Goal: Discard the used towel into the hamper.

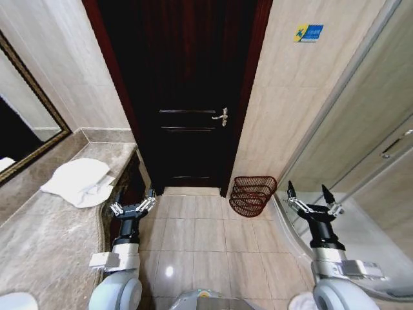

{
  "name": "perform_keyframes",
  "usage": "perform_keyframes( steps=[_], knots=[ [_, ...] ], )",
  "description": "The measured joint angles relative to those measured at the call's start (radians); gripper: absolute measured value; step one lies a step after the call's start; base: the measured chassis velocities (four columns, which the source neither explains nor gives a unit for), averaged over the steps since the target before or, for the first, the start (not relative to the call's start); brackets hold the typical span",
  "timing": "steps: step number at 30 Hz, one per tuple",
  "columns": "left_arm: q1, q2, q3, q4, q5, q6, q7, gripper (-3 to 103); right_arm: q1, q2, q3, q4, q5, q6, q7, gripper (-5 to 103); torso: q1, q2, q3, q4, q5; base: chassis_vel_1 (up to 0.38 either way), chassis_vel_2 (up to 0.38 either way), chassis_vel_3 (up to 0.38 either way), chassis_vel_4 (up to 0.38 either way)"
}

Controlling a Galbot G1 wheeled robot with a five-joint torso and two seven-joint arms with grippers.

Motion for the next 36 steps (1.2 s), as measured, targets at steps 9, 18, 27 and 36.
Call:
perform_keyframes(
  steps=[9, 18, 27, 36],
  knots=[
    [0.004, -0.007, -0.017, -0.007, 0.038, -0.012, 0.013, 100, 0.005, -0.004, -0.003, 0.007, -0.009, -0.021, -0.001, 100, 0.000, 0.000, 0.000, 0.0000, 0.0000, 0.000, 0.000, 0.000, 0.000],
    [0.013, -0.019, -0.021, 0.000, 0.092, -0.002, -0.022, 100, 0.015, -0.031, 0.014, 0.012, -0.008, -0.026, 0.030, 100, 0.000, 0.000, 0.000, -0.0001, -0.0001, 0.000, 0.000, 0.000, 0.000],
    [0.020, -0.004, -0.022, -0.012, 0.057, -0.001, 0.072, 100, 0.044, -0.066, 0.025, 0.011, -0.008, -0.048, 0.043, 100, 0.000, 0.000, 0.000, 0.0000, -0.0001, 0.000, 0.000, 0.000, 0.000],
    [0.008, 0.003, -0.018, 0.021, 0.038, -0.005, 0.089, 100, 0.067, -0.064, 0.030, -0.028, 0.013, -0.037, -0.044, 100, 0.000, 0.000, 0.000, 0.0000, -0.0001, 0.000, 0.000, 0.000, 0.000]
  ],
)
